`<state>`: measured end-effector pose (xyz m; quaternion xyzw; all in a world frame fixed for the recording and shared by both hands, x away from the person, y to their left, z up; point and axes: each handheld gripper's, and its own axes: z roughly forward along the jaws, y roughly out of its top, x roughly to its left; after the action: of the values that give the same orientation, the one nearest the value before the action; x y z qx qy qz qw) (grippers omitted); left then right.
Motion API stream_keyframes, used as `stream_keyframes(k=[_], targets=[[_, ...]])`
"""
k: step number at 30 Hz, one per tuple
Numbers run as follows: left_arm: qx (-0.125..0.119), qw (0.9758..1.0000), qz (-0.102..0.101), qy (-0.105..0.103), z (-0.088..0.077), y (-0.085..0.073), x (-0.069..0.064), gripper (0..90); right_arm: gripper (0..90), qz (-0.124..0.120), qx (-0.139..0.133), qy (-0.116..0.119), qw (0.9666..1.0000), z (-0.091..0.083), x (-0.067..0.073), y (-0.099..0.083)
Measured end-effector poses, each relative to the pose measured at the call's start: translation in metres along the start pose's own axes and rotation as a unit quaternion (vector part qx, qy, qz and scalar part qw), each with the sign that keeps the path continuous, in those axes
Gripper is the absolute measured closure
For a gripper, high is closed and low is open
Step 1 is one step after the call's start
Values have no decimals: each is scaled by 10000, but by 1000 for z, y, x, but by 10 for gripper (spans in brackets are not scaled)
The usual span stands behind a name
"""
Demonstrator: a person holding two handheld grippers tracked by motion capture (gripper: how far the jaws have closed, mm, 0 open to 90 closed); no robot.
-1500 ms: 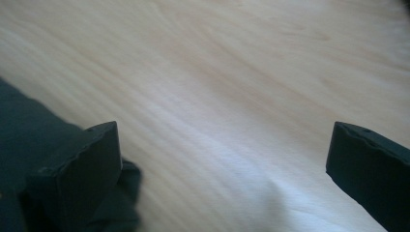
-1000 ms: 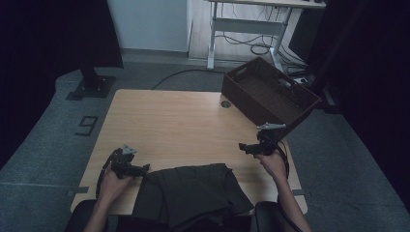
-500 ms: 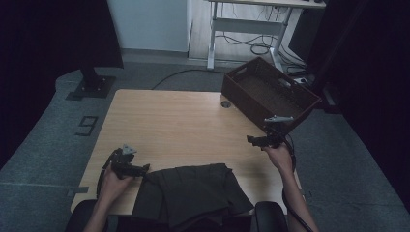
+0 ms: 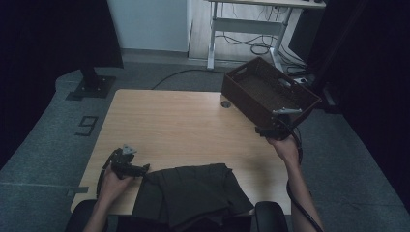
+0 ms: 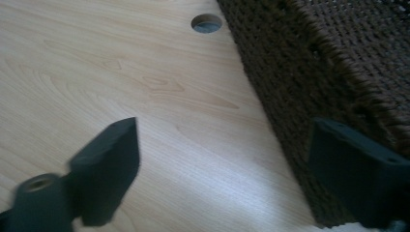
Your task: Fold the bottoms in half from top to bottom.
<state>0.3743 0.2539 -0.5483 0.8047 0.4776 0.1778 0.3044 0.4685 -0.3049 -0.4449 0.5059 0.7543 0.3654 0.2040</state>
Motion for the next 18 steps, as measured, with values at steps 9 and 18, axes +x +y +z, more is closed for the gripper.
stream_keyframes(k=[9,18], targets=[[2,10000,1,-1,0,0,0,0,345,-17,-110,-243,9996,-9,-11,6],[2,10000,1,-2,0,0,0,0,389,-74,-145,-706,9974,-12,-21,12]])
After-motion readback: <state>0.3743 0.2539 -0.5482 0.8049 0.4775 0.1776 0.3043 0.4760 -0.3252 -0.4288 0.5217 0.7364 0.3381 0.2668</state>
